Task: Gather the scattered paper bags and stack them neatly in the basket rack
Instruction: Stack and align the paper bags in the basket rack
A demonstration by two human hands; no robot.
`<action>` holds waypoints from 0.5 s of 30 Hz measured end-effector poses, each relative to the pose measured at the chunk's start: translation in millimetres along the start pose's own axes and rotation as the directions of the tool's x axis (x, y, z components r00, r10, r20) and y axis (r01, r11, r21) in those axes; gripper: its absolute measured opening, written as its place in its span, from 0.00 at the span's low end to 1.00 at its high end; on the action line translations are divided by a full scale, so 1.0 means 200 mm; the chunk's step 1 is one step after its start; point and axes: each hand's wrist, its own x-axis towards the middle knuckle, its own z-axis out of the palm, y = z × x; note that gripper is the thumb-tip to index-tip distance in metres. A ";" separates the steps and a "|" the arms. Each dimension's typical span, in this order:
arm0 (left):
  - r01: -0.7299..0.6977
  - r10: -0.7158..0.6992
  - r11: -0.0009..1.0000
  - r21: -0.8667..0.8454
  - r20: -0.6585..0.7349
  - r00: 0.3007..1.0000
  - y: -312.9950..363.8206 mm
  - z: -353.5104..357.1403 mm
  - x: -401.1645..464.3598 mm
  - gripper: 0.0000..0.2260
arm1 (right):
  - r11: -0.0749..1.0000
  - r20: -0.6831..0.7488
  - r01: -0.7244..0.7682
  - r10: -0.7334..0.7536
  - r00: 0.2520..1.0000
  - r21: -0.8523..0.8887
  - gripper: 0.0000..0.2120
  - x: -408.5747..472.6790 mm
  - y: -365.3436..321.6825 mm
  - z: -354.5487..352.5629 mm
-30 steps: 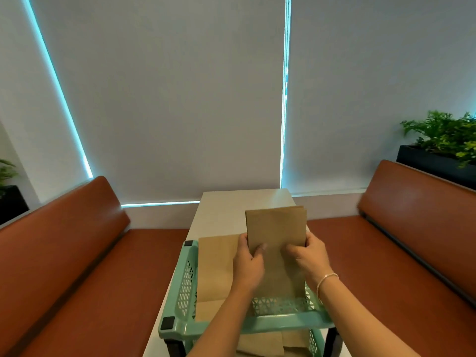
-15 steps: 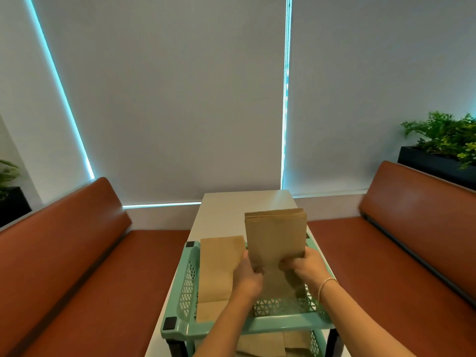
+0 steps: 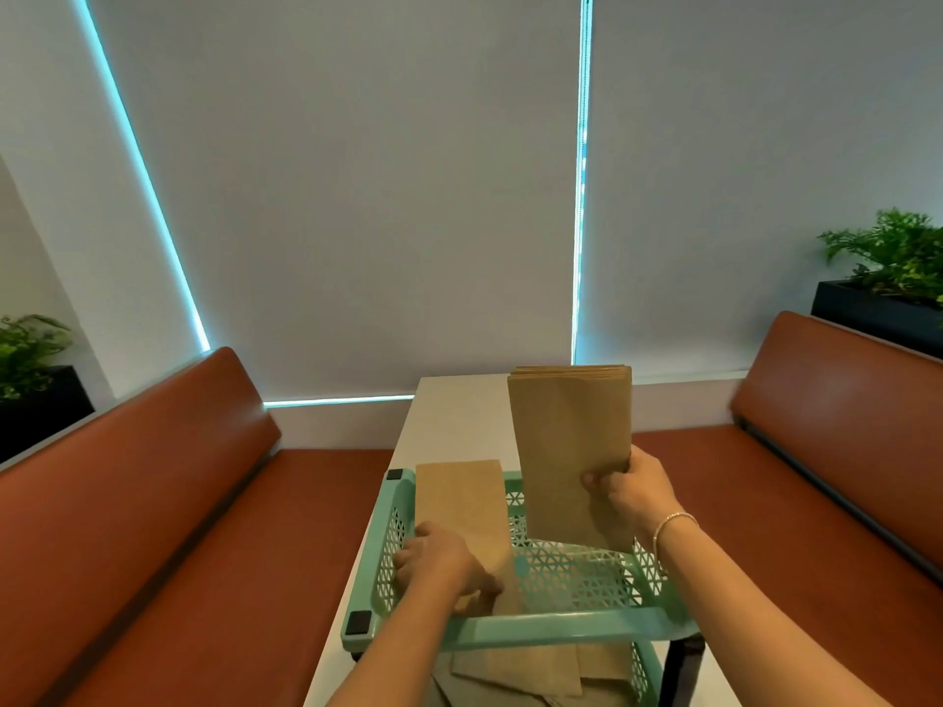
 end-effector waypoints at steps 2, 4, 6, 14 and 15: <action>0.025 -0.025 0.999 0.036 -0.018 1.000 0.01 0.01 -0.01 0.59 | 1.000 0.005 -0.004 0.004 1.000 -0.012 0.12 0.00 0.00 0.01; 0.039 -0.038 0.999 0.023 -0.043 0.998 0.02 0.00 -0.01 0.59 | 1.000 0.009 -0.003 0.003 1.000 -0.007 0.11 -0.01 0.01 0.01; 0.031 -0.034 0.998 -0.049 -0.063 0.997 0.01 -0.01 0.01 0.55 | 1.000 0.007 -0.002 0.002 1.000 0.000 0.12 -0.01 0.01 0.01; -0.149 0.148 0.954 -0.261 -0.024 0.989 -0.04 -0.09 0.04 0.29 | 0.965 0.033 -0.041 0.034 0.999 0.259 0.14 -0.03 -0.05 -0.04; -0.203 0.200 0.938 -0.281 -0.038 0.979 -0.05 -0.12 0.05 0.24 | 0.944 0.046 -0.065 0.054 0.998 0.324 0.15 -0.03 -0.06 -0.04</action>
